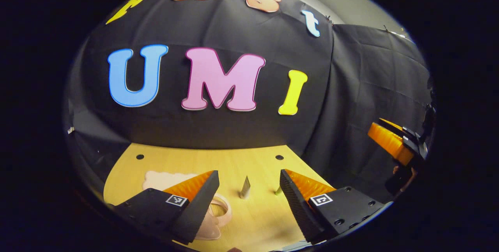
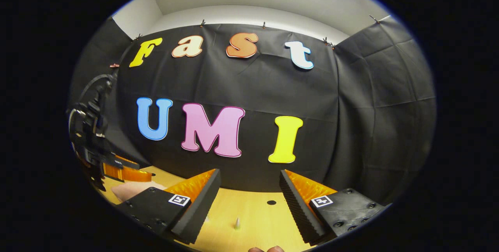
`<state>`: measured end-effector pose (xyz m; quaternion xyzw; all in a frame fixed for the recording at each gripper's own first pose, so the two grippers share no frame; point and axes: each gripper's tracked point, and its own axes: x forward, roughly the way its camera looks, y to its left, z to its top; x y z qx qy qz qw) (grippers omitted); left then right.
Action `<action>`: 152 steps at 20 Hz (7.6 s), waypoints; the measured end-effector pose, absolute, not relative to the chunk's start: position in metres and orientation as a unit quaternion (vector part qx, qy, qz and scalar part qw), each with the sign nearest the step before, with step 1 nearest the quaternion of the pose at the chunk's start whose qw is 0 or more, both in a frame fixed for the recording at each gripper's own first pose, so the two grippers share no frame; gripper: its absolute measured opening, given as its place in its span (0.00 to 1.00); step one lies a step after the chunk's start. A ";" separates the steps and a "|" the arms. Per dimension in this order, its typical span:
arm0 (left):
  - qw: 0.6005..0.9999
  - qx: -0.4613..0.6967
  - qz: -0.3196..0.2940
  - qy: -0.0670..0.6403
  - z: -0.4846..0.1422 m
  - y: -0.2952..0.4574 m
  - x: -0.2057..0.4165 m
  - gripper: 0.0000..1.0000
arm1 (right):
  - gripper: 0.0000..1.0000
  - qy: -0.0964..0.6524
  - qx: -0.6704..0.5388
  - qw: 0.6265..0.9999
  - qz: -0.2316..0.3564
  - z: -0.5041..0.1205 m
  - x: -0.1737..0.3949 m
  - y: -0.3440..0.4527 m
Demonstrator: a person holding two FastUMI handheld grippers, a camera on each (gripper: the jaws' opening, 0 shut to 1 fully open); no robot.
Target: First open the suitcase, pack the skin care products into it, and then close the suitcase.
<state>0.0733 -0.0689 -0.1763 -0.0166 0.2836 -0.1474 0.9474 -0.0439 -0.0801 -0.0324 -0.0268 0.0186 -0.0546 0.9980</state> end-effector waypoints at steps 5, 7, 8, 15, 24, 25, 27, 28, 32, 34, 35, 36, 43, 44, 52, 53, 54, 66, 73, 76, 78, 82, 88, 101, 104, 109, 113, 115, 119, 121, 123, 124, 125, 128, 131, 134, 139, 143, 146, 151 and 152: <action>0.890 0.000 -0.117 0.440 -0.273 -0.073 0.088 0.96 | 0.96 0.040 -0.009 0.996 -0.081 -0.055 -0.049 -0.120; 0.865 0.013 -0.101 0.492 -0.313 -0.072 0.095 0.96 | 0.96 0.052 -0.003 0.994 -0.097 -0.066 -0.051 -0.140; 0.851 0.018 -0.093 0.517 -0.335 -0.070 0.098 0.96 | 0.96 0.061 0.000 0.993 -0.105 -0.073 -0.052 -0.150; 0.790 -0.004 -0.013 0.613 -0.428 -0.053 0.124 0.97 | 0.96 0.119 0.016 0.980 -0.158 -0.109 -0.067 -0.215; 0.764 -0.040 0.032 0.644 -0.470 -0.045 0.126 0.82 | 0.96 0.140 0.009 0.977 -0.159 -0.124 -0.062 -0.233; 0.769 -0.022 0.038 0.638 -0.464 -0.034 0.127 0.59 | 0.96 0.141 0.009 0.978 -0.155 -0.126 -0.059 -0.233; 0.773 -0.008 0.021 0.634 -0.455 -0.034 0.127 0.21 | 0.96 0.143 0.011 0.979 -0.144 -0.128 -0.053 -0.229; 0.775 -0.001 0.021 0.631 -0.450 -0.033 0.128 0.21 | 0.96 0.144 0.014 0.980 -0.137 -0.130 -0.049 -0.225; 0.780 -0.005 0.008 0.625 -0.408 -0.031 0.128 0.16 | 0.96 0.142 0.020 0.984 -0.110 -0.129 -0.034 -0.211; 0.795 0.007 -0.002 0.606 -0.366 -0.017 0.129 0.16 | 0.96 0.135 0.026 0.986 -0.095 -0.127 -0.024 -0.203; 0.807 0.013 -0.001 0.591 -0.342 -0.008 0.132 0.16 | 0.96 0.133 0.031 0.987 -0.087 -0.128 -0.018 -0.198; 0.820 0.020 0.004 0.571 -0.316 0.006 0.137 0.19 | 0.96 0.133 0.037 0.987 -0.077 -0.129 -0.011 -0.191; 0.892 -0.010 0.125 0.434 -0.182 0.211 0.148 0.16 | 0.97 0.099 0.036 0.994 -0.039 -0.103 0.032 -0.116; 0.894 0.000 0.153 0.422 -0.175 0.254 0.143 0.16 | 0.96 0.097 0.036 0.994 -0.039 -0.099 0.036 -0.101; 0.845 -0.010 0.227 0.485 -0.271 0.492 0.097 0.12 | 0.97 0.125 0.042 0.991 -0.028 -0.105 0.064 0.021; 0.837 -0.023 0.226 0.498 -0.292 0.508 0.092 0.12 | 0.97 0.131 0.036 0.990 -0.034 -0.108 0.066 0.028; 0.831 -0.036 0.219 0.511 -0.314 0.519 0.091 0.12 | 0.97 0.138 0.029 0.989 -0.042 -0.112 0.068 0.034; 0.841 -0.027 0.196 0.503 -0.387 0.568 0.094 0.48 | 0.97 0.166 0.031 0.983 -0.078 -0.123 0.079 0.072; 0.958 0.038 0.097 0.266 -0.216 0.466 0.157 0.96 | 0.96 0.107 -0.022 0.987 -0.118 -0.094 0.071 0.035; 0.983 0.038 0.034 0.178 -0.130 0.375 0.169 0.96 | 0.96 0.081 -0.037 0.990 -0.113 -0.078 0.077 0.026; 0.990 0.052 -0.016 0.130 -0.087 0.306 0.172 0.96 | 0.96 0.069 -0.049 0.991 -0.106 -0.072 0.082 0.019; 0.981 0.038 -0.144 0.127 -0.060 0.147 0.154 0.96 | 0.94 0.058 -0.042 0.994 -0.087 -0.071 0.091 0.009; 0.934 0.010 -0.277 0.228 -0.167 -0.045 0.138 0.97 | 0.96 0.076 -0.041 0.995 -0.051 -0.097 0.087 -0.011; 0.850 0.034 -0.215 0.480 -0.435 -0.119 0.166 0.97 | 0.97 0.186 -0.008 0.983 -0.005 -0.240 0.092 -0.053; 0.848 0.019 -0.196 0.492 -0.459 -0.129 0.188 0.95 | 0.97 0.213 0.000 0.977 -0.001 -0.274 0.099 -0.061; 0.843 0.031 -0.197 0.499 -0.457 -0.132 0.191 0.45 | 0.97 0.293 0.011 0.956 0.007 -0.354 0.097 -0.064; 0.850 0.016 -0.210 0.482 -0.418 -0.132 0.180 0.47 | 0.98 0.387 0.033 0.922 0.009 -0.434 0.079 -0.058; 0.855 0.005 -0.214 0.473 -0.390 -0.126 0.170 0.44 | 0.98 0.438 0.053 0.897 0.008 -0.471 0.072 -0.053; 0.861 -0.006 -0.199 0.468 -0.339 -0.079 0.145 0.44 | 0.54 0.488 0.121 0.865 0.007 -0.500 0.067 -0.038; 0.854 0.009 -0.181 0.487 -0.327 -0.040 0.121 0.44 | 0.31 0.467 0.121 0.876 0.008 -0.488 0.076 -0.040; 0.836 0.032 -0.152 0.527 -0.326 0.015 0.092 0.47 | 0.31 0.449 0.128 0.884 0.016 -0.465 0.079 -0.030; 0.825 0.038 -0.137 0.546 -0.327 0.038 0.079 0.41 | 0.30 0.446 0.135 0.885 0.026 -0.455 0.078 -0.021; 0.816 0.040 -0.123 0.564 -0.329 0.058 0.066 0.44 | 0.30 0.441 0.136 0.887 0.037 -0.442 0.072 -0.007; 0.778 0.030 -0.072 0.624 -0.347 0.112 0.031 0.41 | 0.30 0.430 0.137 0.890 0.074 -0.410 0.059 0.039; 0.733 0.019 -0.022 0.680 -0.381 0.153 -0.001 0.41 | 0.30 0.426 0.133 0.886 0.125 -0.388 0.045 0.095; 0.715 0.004 0.002 0.699 -0.398 0.171 -0.013 0.50 | 0.30 0.431 0.120 0.875 0.183 -0.370 0.025 0.151; 0.757 -0.021 0.009 0.653 -0.372 0.188 -0.006 0.75 | 0.30 0.442 0.123 0.850 0.258 -0.351 -0.001 0.239; 0.812 -0.031 0.002 0.583 -0.323 0.220 -0.004 0.77 | 0.30 0.495 0.144 0.809 0.283 -0.375 -0.011 0.302; 0.840 -0.024 0.038 0.540 -0.298 0.275 -0.008 0.78 | 0.31 0.547 0.141 0.782 0.265 -0.413 -0.012 0.333; 0.836 -0.055 0.122 0.531 -0.289 0.369 -0.048 0.79 | 0.32 0.615 0.110 0.752 0.211 -0.463 -0.022 0.349; 0.835 -0.060 0.139 0.529 -0.287 0.387 -0.054 0.79 | 0.41 0.614 0.089 0.758 0.201 -0.470 -0.021 0.345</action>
